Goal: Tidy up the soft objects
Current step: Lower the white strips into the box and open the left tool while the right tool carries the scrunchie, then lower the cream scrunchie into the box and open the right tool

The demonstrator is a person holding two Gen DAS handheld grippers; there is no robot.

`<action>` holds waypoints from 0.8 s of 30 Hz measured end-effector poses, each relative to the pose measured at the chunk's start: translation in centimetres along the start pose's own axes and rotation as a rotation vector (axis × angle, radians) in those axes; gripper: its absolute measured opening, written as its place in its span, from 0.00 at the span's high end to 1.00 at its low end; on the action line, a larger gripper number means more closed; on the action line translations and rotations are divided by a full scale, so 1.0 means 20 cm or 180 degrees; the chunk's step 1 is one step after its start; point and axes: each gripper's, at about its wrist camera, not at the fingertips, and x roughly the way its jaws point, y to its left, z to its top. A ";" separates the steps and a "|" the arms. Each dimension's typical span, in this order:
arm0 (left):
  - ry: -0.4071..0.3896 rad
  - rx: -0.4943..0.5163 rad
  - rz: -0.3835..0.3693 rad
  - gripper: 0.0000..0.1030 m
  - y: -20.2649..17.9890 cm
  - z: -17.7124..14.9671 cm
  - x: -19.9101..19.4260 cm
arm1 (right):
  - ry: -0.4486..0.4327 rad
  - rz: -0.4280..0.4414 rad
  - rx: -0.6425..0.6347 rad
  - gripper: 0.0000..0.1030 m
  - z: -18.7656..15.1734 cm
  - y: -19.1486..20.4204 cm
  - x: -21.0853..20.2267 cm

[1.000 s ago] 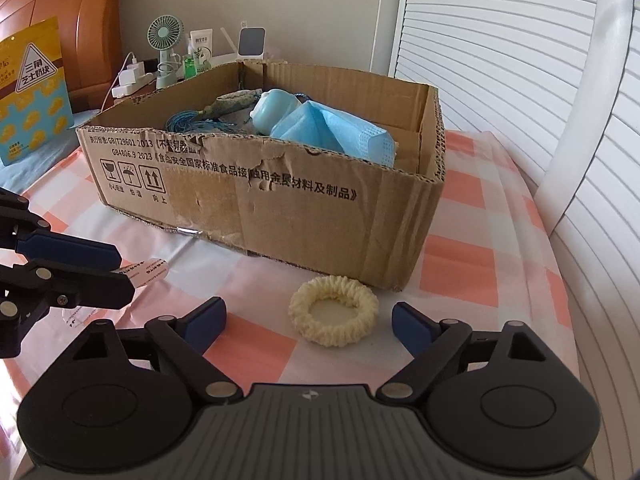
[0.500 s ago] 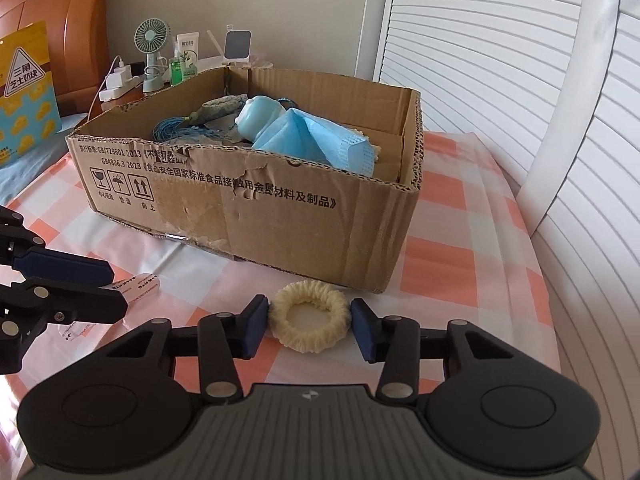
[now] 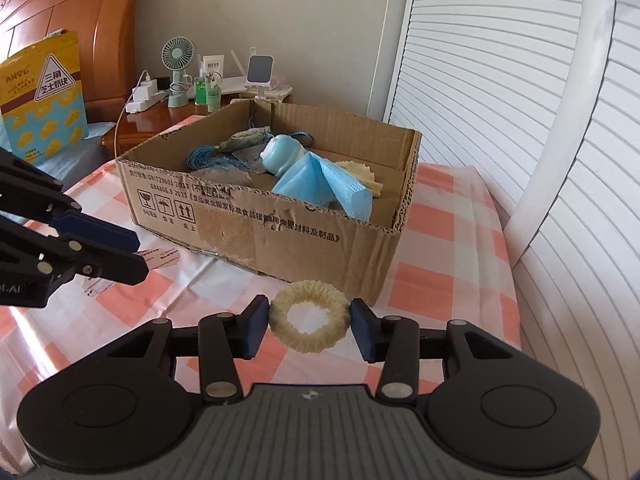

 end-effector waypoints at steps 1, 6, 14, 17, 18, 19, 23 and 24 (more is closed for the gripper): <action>-0.0035 0.0026 0.0005 0.84 0.01 0.03 -0.02 | -0.0029 0.0017 -0.0013 0.52 0.01 0.00 -0.02; -0.0261 0.0168 0.0146 0.84 0.04 0.19 -0.05 | -0.0153 0.0073 -0.0062 0.52 0.07 0.01 -0.11; -0.0379 0.0175 0.0458 0.84 0.17 0.42 0.20 | -0.0233 0.0043 -0.0087 0.52 0.15 0.03 -0.15; -0.0303 0.0033 0.0560 0.67 0.22 0.42 0.33 | -0.0240 0.0029 -0.0083 0.52 0.16 0.03 -0.15; -0.0280 -0.0040 0.0555 0.43 0.25 0.42 0.36 | -0.0244 0.0027 -0.0091 0.52 0.17 0.03 -0.15; -0.0294 -0.0113 0.0580 0.26 0.27 0.40 0.37 | -0.0244 0.0027 -0.0098 0.52 0.17 0.03 -0.15; -0.0407 -0.0184 0.0757 0.15 0.29 0.35 0.31 | -0.0245 -0.0004 -0.0137 0.52 0.21 0.02 -0.14; -0.0461 -0.0168 0.0813 0.09 0.29 0.34 0.28 | -0.0246 0.0007 -0.0130 0.52 0.22 0.01 -0.13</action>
